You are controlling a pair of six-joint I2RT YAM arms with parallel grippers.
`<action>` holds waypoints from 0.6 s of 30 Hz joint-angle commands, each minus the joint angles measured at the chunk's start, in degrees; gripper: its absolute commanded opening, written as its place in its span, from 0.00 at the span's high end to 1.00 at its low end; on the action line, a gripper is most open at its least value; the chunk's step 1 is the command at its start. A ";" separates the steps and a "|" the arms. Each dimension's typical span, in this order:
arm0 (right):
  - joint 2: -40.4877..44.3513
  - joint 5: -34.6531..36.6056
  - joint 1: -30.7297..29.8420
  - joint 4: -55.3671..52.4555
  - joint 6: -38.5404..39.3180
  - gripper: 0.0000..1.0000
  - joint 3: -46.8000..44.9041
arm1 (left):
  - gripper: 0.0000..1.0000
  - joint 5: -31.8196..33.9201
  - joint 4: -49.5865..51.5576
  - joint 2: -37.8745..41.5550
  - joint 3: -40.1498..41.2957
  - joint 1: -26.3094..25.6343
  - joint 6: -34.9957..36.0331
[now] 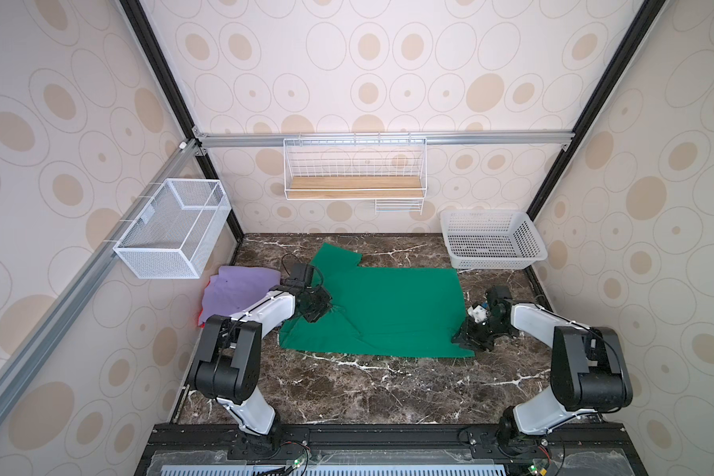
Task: Fold and stack t-shirts
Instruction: Fold the T-shirt.
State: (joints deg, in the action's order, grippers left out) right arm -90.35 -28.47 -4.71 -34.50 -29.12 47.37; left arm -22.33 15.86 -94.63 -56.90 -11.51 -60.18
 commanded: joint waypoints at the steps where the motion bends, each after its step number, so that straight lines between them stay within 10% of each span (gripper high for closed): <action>1: -2.59 0.66 -0.21 -0.18 1.00 0.70 2.89 | 1.00 -0.43 -0.54 -1.17 -1.50 0.42 0.77; 10: -5.22 -1.90 -0.26 -0.53 1.16 0.83 7.96 | 1.00 -0.92 -0.73 -1.39 -1.28 0.41 1.00; 12: -4.16 -1.54 -0.05 -1.82 2.18 1.00 8.76 | 1.00 -1.20 -0.70 -1.58 -1.45 0.43 1.12; 18: -1.68 -1.60 0.55 -3.62 2.99 1.00 9.13 | 1.00 -1.49 -0.92 -1.96 -1.60 0.47 1.12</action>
State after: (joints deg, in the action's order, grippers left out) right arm -93.82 -29.87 -4.43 -35.20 -27.38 55.24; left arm -23.20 15.38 -95.59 -56.90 -11.33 -60.16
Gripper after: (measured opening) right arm 0.042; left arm 0.053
